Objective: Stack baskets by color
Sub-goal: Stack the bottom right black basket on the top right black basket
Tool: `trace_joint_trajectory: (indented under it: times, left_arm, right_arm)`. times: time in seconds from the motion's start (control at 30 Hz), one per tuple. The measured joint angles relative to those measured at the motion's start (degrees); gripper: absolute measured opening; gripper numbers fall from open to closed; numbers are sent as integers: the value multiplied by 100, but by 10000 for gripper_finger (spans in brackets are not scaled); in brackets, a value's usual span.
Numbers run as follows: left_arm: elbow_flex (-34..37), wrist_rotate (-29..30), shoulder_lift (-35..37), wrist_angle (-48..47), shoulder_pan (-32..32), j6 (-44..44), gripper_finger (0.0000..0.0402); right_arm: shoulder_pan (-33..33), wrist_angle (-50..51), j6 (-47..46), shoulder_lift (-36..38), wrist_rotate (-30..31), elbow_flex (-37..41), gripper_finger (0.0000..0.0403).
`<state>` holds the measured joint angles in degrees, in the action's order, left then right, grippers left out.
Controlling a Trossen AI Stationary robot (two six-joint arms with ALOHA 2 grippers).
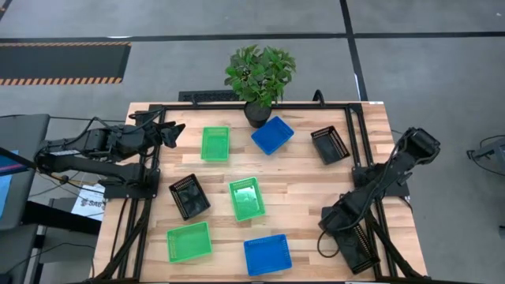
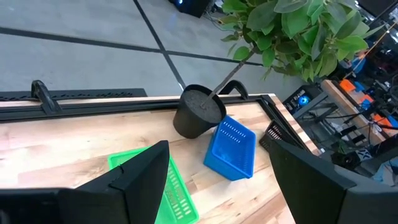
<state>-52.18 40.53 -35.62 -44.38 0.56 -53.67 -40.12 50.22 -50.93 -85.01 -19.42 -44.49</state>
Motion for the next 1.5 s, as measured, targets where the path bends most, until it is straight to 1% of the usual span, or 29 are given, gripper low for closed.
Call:
trace_joint_trajectory:
  times: [0.1, 0.2, 0.23, 0.27, 0.4, 0.53, 0.63, 0.73, 0.8, 0.9, 0.97, 1.1, 1.17, 1.2, 1.33, 1.5]
  left_arm:
    - [0, 3, -1, 0, 0, -1, 267]
    - [0, 51, -2, 7, -2, -4, 267]
    - [0, 78, -1, 7, 0, -7, 267]
    - [0, 86, -1, 9, 0, -25, 267]
    - [0, 158, 0, 11, -1, -48, 267]
    - [0, 216, 0, 12, 0, -52, 267]
    - [0, 221, -2, 32, -2, -55, 267]
    - [0, 221, -2, 33, -2, -66, 267]
    - [0, 219, -2, 33, 0, -116, 267]
    - [0, 221, 0, 33, -2, -177, 267]
    - [0, 230, -2, 33, -1, -188, 267]
    - [0, 234, -2, 33, 0, -196, 267]
    - [0, 234, 0, 31, -2, -247, 267]
    - [0, 234, -2, 31, 0, -251, 267]
    - [0, 234, 0, 31, 0, -254, 268]
    - [0, 234, 0, 28, 0, -264, 268]
  right_arm:
    - [0, -28, 17, -102, -86, -1, 133]
    - [2, -2, -80, -110, -109, 0, 39]
    - [4, -4, -149, -77, -103, -2, 21]
    - [15, -9, -247, -51, -105, -2, 16]
    - [128, 29, -1107, 195, 147, -2, 10]
    - [271, 44, -2143, 712, 725, -2, 9]
    - [379, 201, -3249, 1234, 1368, -2, 6]
    - [407, 399, -4907, 1796, 2468, -2, 7]
    - [378, 468, -5858, 2181, 3359, -2, 6]
    - [318, 869, -7105, 2606, 4835, -2, 5]
    - [445, 1079, -7400, 2794, 5650, 1, 5]
    - [1200, 997, -7490, 2838, 6668, -2, 5]
    - [1614, 1007, -7511, 2735, 6924, -2, 7]
    - [1836, 1048, -7515, 2677, 6955, -2, 9]
    - [2639, 1180, -7548, 2420, 6955, -2, 11]
    - [3228, 1408, -7526, 2193, 6859, 0, 5]
